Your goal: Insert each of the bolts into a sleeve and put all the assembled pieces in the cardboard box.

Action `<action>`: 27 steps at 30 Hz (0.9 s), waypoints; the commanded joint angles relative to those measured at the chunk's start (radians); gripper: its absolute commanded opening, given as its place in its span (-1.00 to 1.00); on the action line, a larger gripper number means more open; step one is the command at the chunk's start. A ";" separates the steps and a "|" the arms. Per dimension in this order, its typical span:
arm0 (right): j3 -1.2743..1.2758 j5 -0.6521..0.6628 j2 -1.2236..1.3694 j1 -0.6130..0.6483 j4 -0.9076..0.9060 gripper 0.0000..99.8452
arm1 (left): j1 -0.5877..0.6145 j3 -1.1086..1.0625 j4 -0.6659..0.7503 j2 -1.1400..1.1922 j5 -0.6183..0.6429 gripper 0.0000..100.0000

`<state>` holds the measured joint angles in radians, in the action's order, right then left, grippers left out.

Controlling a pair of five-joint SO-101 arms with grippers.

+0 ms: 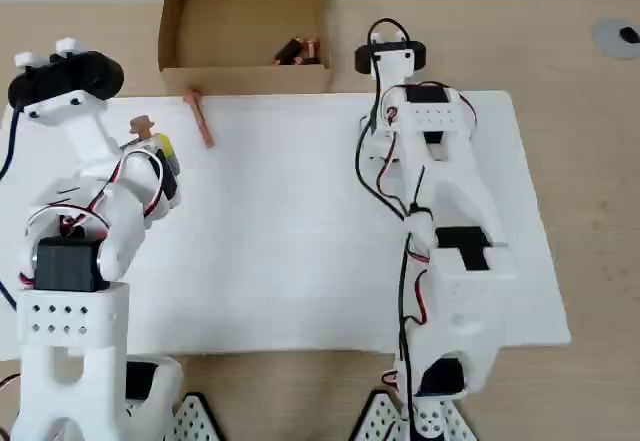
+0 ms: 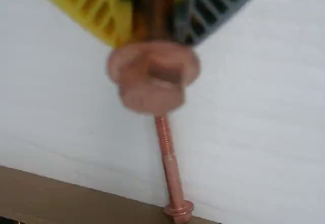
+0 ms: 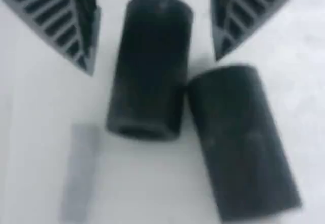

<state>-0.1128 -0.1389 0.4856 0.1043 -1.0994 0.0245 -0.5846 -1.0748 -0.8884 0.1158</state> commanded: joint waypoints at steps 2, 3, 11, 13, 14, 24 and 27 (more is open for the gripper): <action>-0.128 0.000 0.036 -0.016 -0.017 -0.62 | -0.009 0.008 0.018 -0.025 -0.011 -0.99; -0.145 0.003 0.051 -0.016 -0.017 -0.62 | -0.009 0.008 0.018 -0.025 -0.011 -0.99; -0.248 0.005 0.159 -0.016 -0.029 -0.62 | -0.008 0.008 0.018 -0.025 -0.011 -0.99; -0.265 0.005 0.173 -0.016 -0.060 -0.62 | -0.008 0.008 0.018 -0.025 -0.012 -0.99; -0.272 0.005 0.179 -0.016 -0.080 -0.62 | -0.008 0.008 0.018 -0.025 -0.025 -0.99; -0.354 0.006 0.226 -0.016 -0.230 -0.62 | -0.008 0.011 0.018 -0.025 -0.049 -0.99; -0.375 0.006 0.240 -0.016 -0.256 -0.62 | -0.008 0.012 0.017 -0.025 -0.049 -0.99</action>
<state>-0.4687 -0.1389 0.7204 0.1059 -1.3157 0.0245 -0.5846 -1.0748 -0.8884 0.0713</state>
